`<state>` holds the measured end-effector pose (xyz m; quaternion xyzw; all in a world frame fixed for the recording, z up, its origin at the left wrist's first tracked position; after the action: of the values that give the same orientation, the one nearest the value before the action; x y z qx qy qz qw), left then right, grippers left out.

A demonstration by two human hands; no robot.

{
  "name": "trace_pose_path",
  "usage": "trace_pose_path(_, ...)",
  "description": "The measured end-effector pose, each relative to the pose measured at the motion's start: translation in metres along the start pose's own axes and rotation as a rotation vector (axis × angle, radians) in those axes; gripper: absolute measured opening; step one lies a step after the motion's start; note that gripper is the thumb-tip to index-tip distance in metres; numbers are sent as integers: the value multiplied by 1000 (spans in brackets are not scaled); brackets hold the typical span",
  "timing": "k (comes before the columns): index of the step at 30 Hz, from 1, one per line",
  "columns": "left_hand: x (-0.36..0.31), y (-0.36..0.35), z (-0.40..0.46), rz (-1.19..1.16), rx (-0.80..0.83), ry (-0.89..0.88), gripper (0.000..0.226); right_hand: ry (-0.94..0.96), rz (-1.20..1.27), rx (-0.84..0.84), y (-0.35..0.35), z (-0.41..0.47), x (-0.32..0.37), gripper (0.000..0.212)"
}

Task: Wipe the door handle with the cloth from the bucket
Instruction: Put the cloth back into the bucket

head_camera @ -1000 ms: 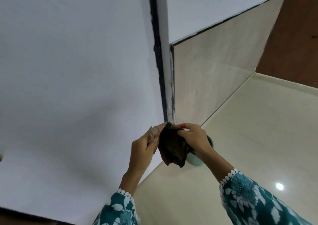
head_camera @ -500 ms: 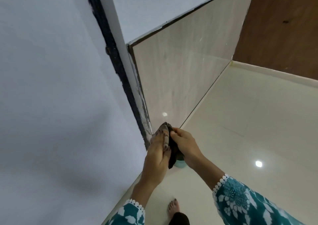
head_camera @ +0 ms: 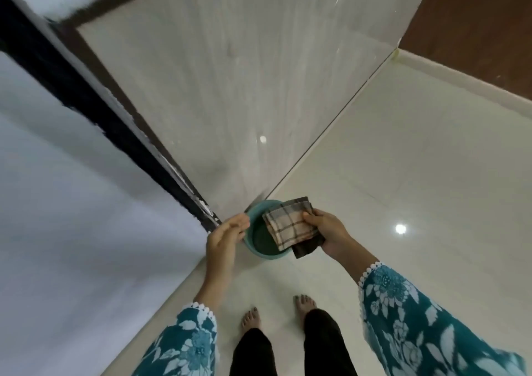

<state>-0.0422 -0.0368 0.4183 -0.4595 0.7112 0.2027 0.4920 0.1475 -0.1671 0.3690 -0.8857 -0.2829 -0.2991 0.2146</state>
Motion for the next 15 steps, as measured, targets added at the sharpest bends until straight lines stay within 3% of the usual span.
trace_pose_path(7,145,20,120,-245,-196,167,24,-89,-437,-92,53,193,-52,21)
trace_pose_path(10,223,39,175,-303,-239,200,27,-67,-636,-62,46,287,-103,30)
trace_pose_path(15,328,75,253,-370,-286,168,28,-119,-844,-57,35,432,-214,26)
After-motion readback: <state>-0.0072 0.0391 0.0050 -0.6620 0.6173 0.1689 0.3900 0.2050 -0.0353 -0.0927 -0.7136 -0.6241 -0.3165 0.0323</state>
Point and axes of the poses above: each hand's wrist, its own z-axis towards the middle knuckle, its own y-axis out of the back of the hand, x = y × z, the point moved 8 cm from there along z, towards the middle knuckle, and after that the axes turned 6 degrees about x, right-handed, at the moved point
